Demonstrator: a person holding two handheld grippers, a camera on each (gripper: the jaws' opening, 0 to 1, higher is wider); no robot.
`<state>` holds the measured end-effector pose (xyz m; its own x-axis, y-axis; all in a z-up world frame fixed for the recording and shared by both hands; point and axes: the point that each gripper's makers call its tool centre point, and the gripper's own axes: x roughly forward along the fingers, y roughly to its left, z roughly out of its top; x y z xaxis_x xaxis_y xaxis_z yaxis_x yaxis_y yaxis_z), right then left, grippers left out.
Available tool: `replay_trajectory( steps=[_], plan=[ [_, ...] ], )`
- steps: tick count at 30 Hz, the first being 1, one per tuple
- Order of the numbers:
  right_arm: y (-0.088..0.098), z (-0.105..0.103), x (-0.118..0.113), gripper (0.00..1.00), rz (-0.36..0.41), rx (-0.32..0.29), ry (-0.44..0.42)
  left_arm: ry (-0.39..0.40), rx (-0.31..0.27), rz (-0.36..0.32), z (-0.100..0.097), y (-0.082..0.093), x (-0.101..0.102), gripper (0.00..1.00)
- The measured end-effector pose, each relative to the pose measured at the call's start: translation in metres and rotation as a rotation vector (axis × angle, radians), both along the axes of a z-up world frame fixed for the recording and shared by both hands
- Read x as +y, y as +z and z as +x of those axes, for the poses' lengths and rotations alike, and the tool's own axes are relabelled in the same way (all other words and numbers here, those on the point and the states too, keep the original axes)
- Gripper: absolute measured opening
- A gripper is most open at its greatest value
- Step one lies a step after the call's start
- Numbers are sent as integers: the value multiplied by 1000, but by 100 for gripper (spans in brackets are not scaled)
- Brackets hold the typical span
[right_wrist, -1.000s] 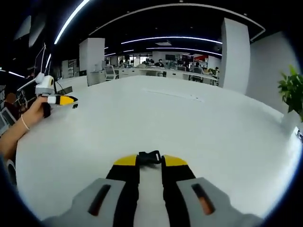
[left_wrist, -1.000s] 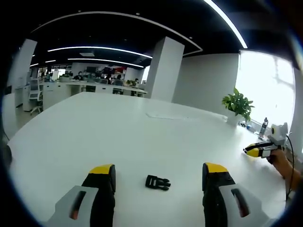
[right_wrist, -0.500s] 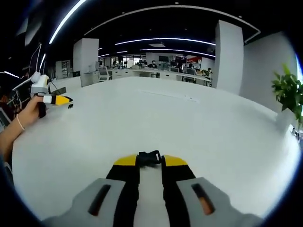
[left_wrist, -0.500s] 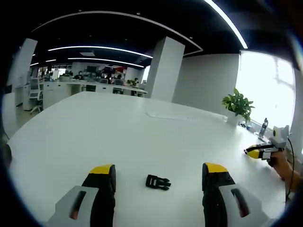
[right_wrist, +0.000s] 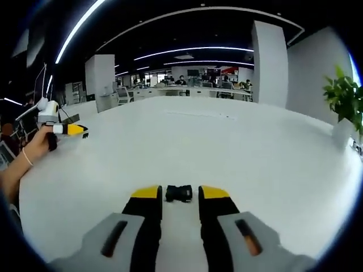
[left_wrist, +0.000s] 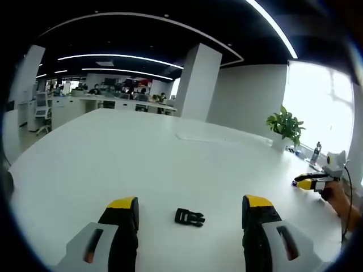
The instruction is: Snap the two parts of the plastic buckle together until the buckle closes and remains connected.
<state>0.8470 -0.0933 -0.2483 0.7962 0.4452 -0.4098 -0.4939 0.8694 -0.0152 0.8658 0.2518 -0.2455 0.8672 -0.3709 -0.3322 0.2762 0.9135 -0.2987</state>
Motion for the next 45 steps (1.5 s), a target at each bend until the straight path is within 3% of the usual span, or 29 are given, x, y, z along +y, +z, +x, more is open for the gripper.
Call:
replay_trajectory(
  steps=[4,6,8,13,17,20,25,30,33,40,45],
  plan=[
    [1,-5,1,39,57,12,3,1,1,0,1,0,1,75],
    [10,-5,2,39,101,2,22,0,1,3,0,0,0,75],
    [26,-3,2,40,166,-46,44,0,1,4,0,0,0,75],
    [42,-7,17,39,240,-53,256,-2,0,7,1,-1,0,75],
    [31,-7,21,41,265,-19,364,-2,1,8,0,-1,0,75],
    [23,-8,21,46,246,-12,409,-1,2,7,-1,-2,0,75],
    [13,-7,14,53,141,-39,521,-1,5,11,-1,-3,1,75],
    [20,-11,11,52,179,-69,620,-3,5,15,-2,-3,1,75],
    [25,-7,6,52,158,-110,648,-3,3,17,-2,-3,1,75],
    [16,-7,8,52,63,-65,758,-5,-7,18,0,-2,1,75],
    [11,-14,18,47,68,-51,809,-4,-7,24,-2,-2,0,75]
  ],
)
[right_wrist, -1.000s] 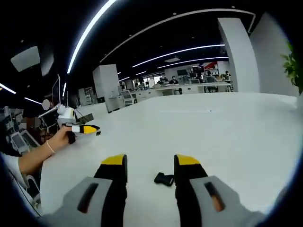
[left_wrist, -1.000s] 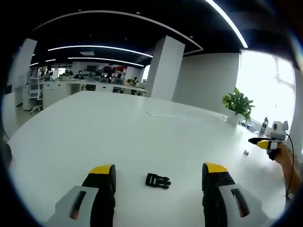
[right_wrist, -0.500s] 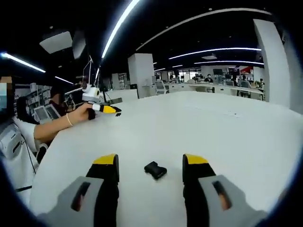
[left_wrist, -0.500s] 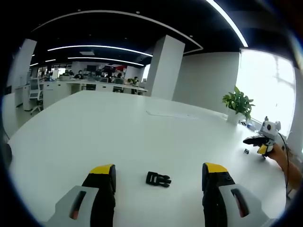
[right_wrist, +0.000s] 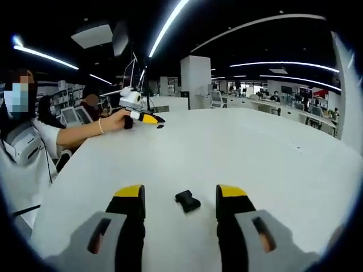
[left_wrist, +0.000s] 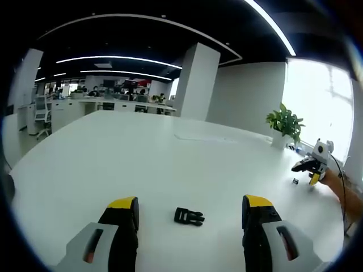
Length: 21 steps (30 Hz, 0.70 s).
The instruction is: Snap the two parts of the plastic buckle together until the buckle closes and remains connected.
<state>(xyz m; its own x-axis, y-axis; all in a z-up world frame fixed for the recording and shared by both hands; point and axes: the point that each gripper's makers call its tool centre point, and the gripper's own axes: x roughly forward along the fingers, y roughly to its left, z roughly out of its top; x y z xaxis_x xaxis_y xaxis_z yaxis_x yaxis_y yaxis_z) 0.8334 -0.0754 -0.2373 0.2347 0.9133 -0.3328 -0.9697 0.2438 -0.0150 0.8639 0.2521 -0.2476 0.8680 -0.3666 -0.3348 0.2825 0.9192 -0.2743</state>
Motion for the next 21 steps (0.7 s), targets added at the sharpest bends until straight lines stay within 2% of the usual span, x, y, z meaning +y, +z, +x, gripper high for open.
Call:
replay_trajectory(
  steps=[4,8,18,21],
  plan=[
    [-6,7,-2,48,-22,4,5,-1,1,1,0,0,0,75],
    [-15,5,-2,48,-60,27,8,-2,4,6,1,0,0,75],
    [-15,7,-5,46,-65,28,-4,-6,0,14,1,1,-2,75],
    [-14,7,-4,41,-64,21,-2,-15,-17,8,3,5,-4,75]
  ],
)
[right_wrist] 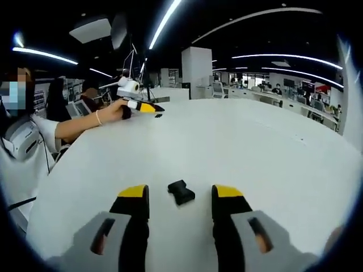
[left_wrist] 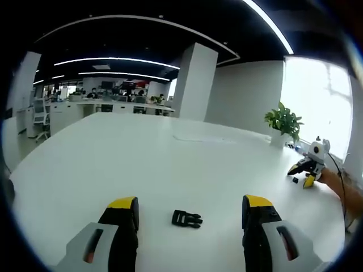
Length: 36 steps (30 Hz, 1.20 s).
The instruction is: Snap the two parts of the plastic buckle together until the buckle closes and remains connected.
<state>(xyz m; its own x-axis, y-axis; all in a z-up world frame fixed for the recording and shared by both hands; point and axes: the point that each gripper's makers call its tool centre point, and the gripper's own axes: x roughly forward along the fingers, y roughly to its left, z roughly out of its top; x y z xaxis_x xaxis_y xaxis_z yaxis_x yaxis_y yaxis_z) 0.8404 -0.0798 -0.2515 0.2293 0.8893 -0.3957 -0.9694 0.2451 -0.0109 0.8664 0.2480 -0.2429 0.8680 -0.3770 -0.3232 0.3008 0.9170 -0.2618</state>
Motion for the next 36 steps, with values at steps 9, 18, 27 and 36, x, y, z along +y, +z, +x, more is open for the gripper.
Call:
replay_trajectory(
  steps=[9,18,27,36],
  plan=[
    [-3,4,7,19,0,-30,8,-8,-19,-4,2,4,-2,75],
    [-3,6,8,13,3,-24,-6,-5,-19,-7,1,5,-1,75],
    [28,-5,32,12,189,40,-2,-10,-22,-10,2,5,-2,75],
    [31,9,46,12,186,12,-71,-8,-27,-18,2,5,0,75]
  ],
)
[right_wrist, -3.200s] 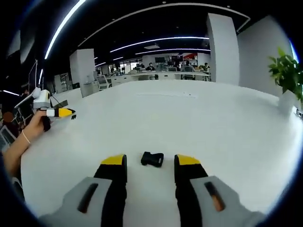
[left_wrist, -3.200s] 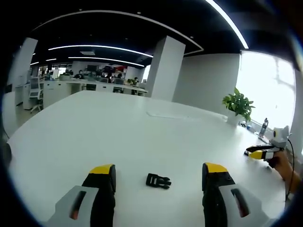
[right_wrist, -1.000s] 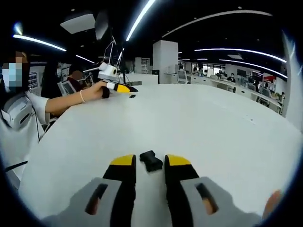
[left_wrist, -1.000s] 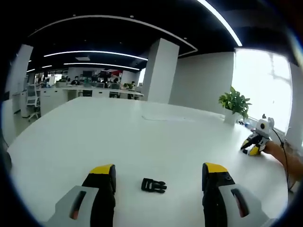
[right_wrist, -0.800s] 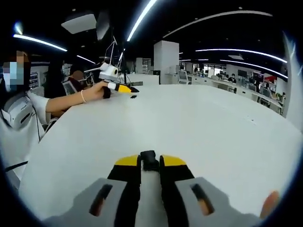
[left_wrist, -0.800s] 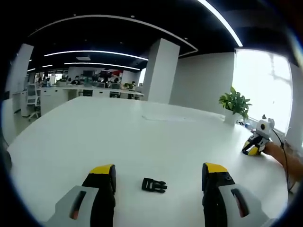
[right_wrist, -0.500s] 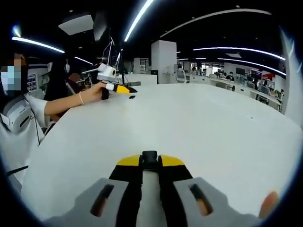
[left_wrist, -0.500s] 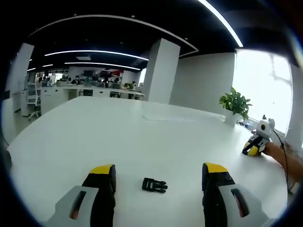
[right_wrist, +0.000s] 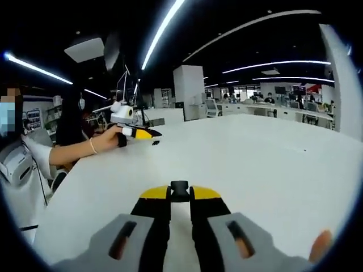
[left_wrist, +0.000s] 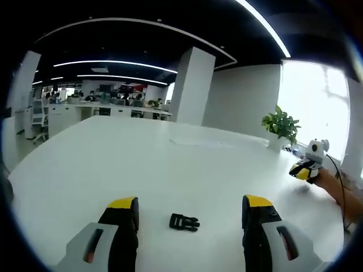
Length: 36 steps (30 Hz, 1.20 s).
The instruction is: Snap the two parts of the plastic buckle together until the buckle closes and remains connected.
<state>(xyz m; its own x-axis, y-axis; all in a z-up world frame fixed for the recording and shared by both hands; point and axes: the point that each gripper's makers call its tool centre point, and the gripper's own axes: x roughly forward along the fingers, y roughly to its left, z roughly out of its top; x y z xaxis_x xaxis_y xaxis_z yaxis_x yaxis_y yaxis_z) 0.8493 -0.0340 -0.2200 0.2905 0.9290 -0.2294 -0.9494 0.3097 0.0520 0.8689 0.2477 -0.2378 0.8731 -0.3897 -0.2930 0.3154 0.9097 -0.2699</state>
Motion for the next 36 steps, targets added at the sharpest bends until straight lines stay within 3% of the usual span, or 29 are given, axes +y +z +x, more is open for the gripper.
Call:
replay_trajectory(
  steps=[8,16,24,33,36],
  plan=[
    [19,-9,30,13,69,-28,35,-4,-7,-7,0,1,-2,75],
    [22,-16,67,13,28,-100,113,-6,-3,2,-1,-1,-2,75],
    [14,-27,60,13,-27,-130,138,-37,4,30,-1,-3,-9,75],
    [1,-38,58,13,-94,-138,156,-95,-31,8,10,-3,-15,75],
    [3,-37,56,13,-90,-141,158,-155,-25,59,13,-9,-12,75]
  ],
)
